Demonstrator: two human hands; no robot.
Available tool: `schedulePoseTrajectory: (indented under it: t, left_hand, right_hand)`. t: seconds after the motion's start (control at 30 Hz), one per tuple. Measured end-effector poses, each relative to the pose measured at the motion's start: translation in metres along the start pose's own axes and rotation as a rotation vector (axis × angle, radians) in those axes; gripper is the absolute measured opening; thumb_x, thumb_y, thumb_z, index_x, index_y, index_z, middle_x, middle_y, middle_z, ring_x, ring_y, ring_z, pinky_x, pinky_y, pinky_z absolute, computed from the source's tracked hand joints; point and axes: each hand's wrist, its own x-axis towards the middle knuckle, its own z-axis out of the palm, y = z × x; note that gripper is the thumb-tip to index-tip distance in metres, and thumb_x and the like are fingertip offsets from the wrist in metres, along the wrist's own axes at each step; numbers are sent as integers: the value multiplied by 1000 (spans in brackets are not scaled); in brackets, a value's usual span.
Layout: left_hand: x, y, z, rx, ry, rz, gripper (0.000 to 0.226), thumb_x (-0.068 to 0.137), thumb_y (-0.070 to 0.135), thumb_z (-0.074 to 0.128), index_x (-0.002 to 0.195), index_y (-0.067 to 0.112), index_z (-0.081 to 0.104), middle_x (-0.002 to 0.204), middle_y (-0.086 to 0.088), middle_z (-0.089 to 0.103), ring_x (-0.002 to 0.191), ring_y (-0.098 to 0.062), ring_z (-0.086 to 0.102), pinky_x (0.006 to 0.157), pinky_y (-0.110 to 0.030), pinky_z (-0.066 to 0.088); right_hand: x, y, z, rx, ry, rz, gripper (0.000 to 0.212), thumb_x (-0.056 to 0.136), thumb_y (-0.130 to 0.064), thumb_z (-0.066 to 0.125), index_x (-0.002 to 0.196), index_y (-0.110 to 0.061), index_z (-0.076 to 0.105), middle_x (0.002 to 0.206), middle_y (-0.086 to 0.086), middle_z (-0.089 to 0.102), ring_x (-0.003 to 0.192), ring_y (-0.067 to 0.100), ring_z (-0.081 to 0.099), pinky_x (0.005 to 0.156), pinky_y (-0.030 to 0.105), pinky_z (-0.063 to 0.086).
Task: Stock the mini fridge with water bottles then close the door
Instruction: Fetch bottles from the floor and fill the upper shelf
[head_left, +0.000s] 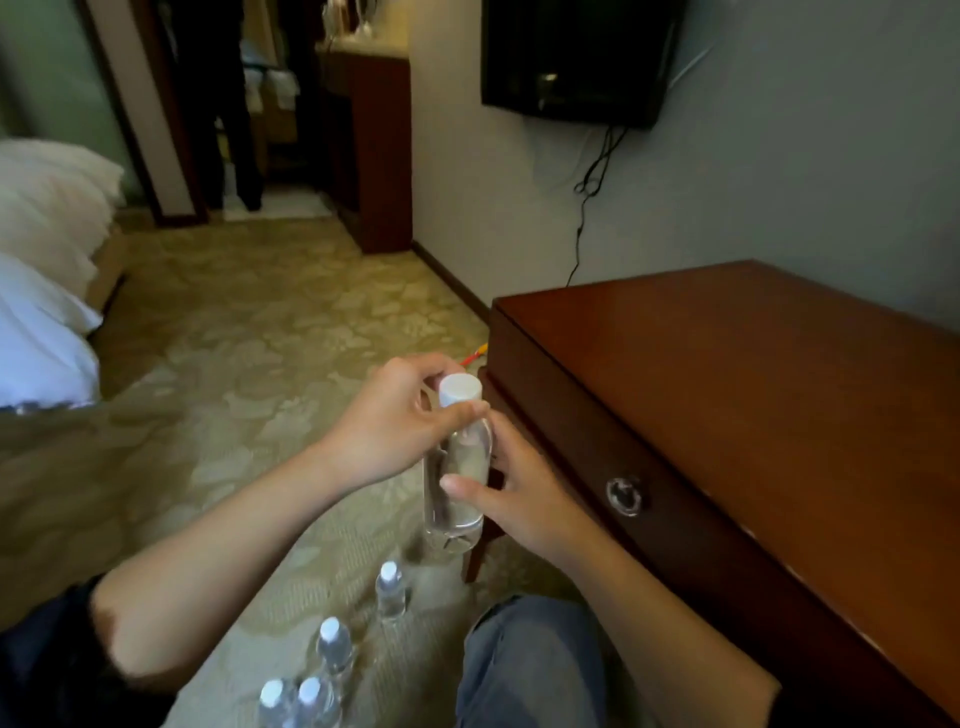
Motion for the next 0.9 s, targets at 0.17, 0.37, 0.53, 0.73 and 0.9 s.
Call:
schedulePoseTrajectory:
  t: [0.17, 0.37, 0.53, 0.73, 0.9]
  left_hand:
    - [2, 71, -9, -68, 46, 111, 8, 81, 29, 67, 85, 23, 66, 73, 10, 63, 53, 1, 55, 50, -10, 40]
    - [4, 137, 5, -190, 10, 251, 22, 76, 43, 65, 92, 28, 63, 78, 2, 65, 65, -15, 60, 60, -28, 47]
    - [8, 172, 27, -369, -154, 261, 22, 90, 12, 57, 111, 17, 59, 97, -3, 66, 74, 4, 60, 57, -4, 43]
    - [23, 224, 70, -494, -332, 286, 40, 89, 10, 58, 124, 24, 49, 112, -10, 64, 80, -4, 69, 60, -7, 47]
    - [35, 280, 112, -581, -430, 375, 54, 88, 3, 58, 134, 23, 40, 107, -9, 62, 76, 0, 69, 64, -7, 49]
  right_hand:
    - [-32, -60, -46, -21, 53, -17, 51, 76, -35, 72, 121, -23, 53, 100, -8, 66, 97, 13, 63, 82, 32, 51]
    - [-75, -105, -100, -107, 166, -59, 47, 80, -33, 70, 121, -17, 54, 98, 4, 65, 94, 16, 64, 86, 34, 51]
    - [-106, -130, -144, -121, 329, -72, 34, 86, -18, 67, 116, -11, 55, 94, -1, 65, 81, 8, 63, 80, 27, 53]
    - [-143, -163, -204, -192, 483, -38, 30, 88, -12, 61, 113, 3, 54, 93, 9, 61, 79, 14, 60, 71, 21, 52]
    - [-180, -186, -256, -283, 651, 0, 17, 87, -22, 65, 100, -12, 59, 90, 7, 65, 79, 17, 63, 71, 32, 52]
